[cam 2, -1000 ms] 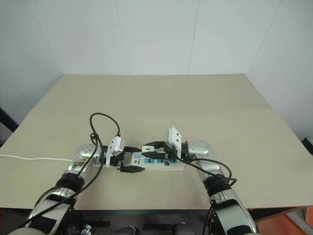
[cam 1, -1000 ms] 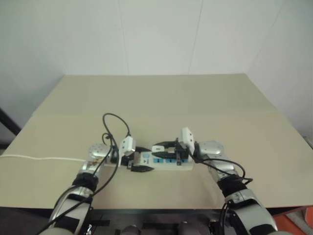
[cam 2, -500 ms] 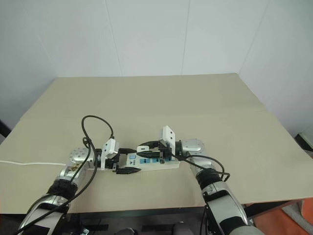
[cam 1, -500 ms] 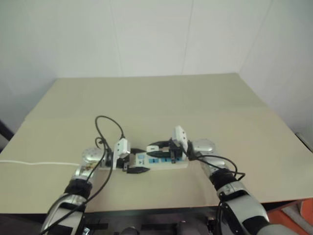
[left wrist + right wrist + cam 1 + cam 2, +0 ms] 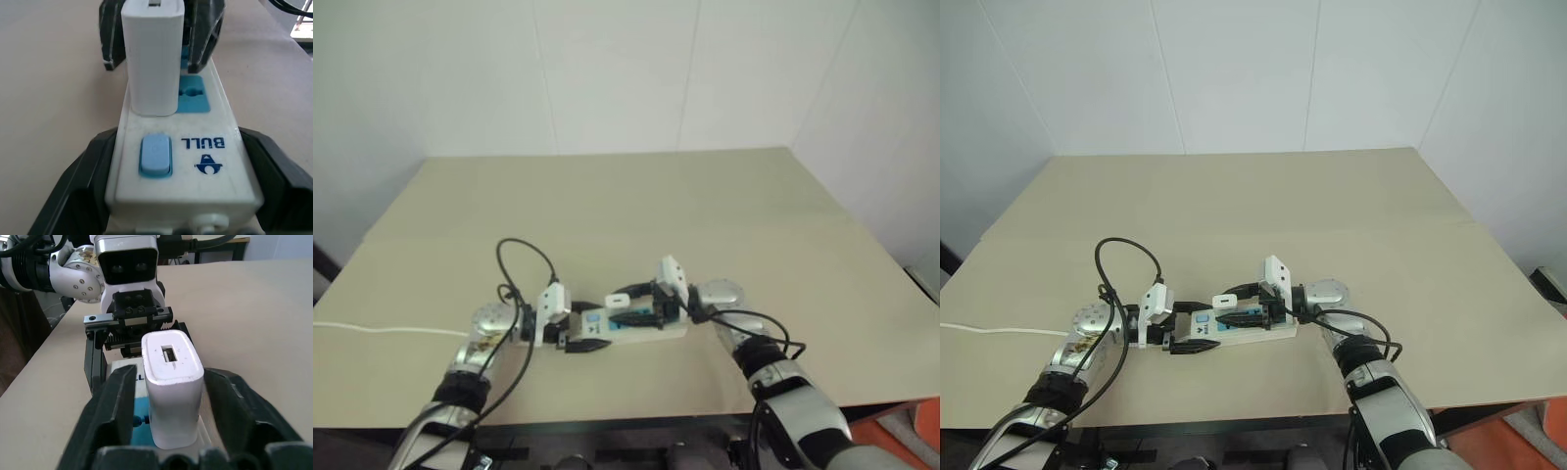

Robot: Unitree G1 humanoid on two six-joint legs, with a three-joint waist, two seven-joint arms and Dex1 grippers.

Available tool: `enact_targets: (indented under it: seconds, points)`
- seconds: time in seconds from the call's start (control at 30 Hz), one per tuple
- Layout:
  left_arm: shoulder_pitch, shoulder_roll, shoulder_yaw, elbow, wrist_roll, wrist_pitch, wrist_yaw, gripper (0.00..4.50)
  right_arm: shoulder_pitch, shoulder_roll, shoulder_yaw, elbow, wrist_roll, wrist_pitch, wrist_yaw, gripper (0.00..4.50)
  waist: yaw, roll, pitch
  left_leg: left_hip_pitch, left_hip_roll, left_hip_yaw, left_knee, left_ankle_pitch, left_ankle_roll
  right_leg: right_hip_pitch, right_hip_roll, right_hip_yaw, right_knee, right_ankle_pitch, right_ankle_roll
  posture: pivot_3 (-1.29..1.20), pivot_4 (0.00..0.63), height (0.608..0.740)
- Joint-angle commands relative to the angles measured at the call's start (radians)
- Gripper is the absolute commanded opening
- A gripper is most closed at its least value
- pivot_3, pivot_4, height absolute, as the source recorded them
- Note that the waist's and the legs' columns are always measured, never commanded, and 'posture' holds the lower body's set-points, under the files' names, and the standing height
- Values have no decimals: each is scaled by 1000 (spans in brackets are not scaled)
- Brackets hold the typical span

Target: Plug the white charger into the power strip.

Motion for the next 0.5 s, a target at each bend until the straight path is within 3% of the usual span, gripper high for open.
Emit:
enact_targets:
  seconds: [0.03,0.07,0.1,0.13,0.23,0.37,0.5]
  points:
    - [-16,15,4,3,14,-10,3,3288,50,-34,5,-7,-43,23,-16,4001,1,0,0,0,0,0,0,0,0,0,0,0,0,0,0,0,150,740]
    - [-20,12,2,9,15,-11,4,3288,55,-39,3,-20,-44,25,-16,4397,3,0,0,0,0,0,0,0,0,0,0,0,0,0,0,0,150,740]
    - [-27,7,-1,20,17,-13,5,3288,60,-57,-4,-50,-38,37,-9,4475,3,0,0,0,0,0,0,0,0,0,0,0,0,0,0,0,150,740]
    - [-34,2,-4,32,20,-14,7,3848,64,-77,-14,-81,-27,54,-1,4500,4,0,0,0,0,0,0,0,0,0,0,0,-1,0,0,0,150,740]
    - [-64,-6,-16,61,22,5,-10,4471,86,-152,-53,-199,13,111,19,4500,16,0,0,-1,-1,0,0,0,0,0,-1,-1,-1,0,0,0,150,740]
    - [-98,-21,11,65,-10,10,-22,4471,141,-268,-113,-365,68,188,29,4500,28,0,1,-6,-1,0,1,0,0,-4,-1,-1,-2,0,0,0,150,740]
    - [-67,36,36,-94,-69,68,-68,4471,206,-371,-180,-498,117,243,20,4500,23,0,2,-19,-2,0,3,0,0,-15,-1,0,0,1,-1,0,150,740]
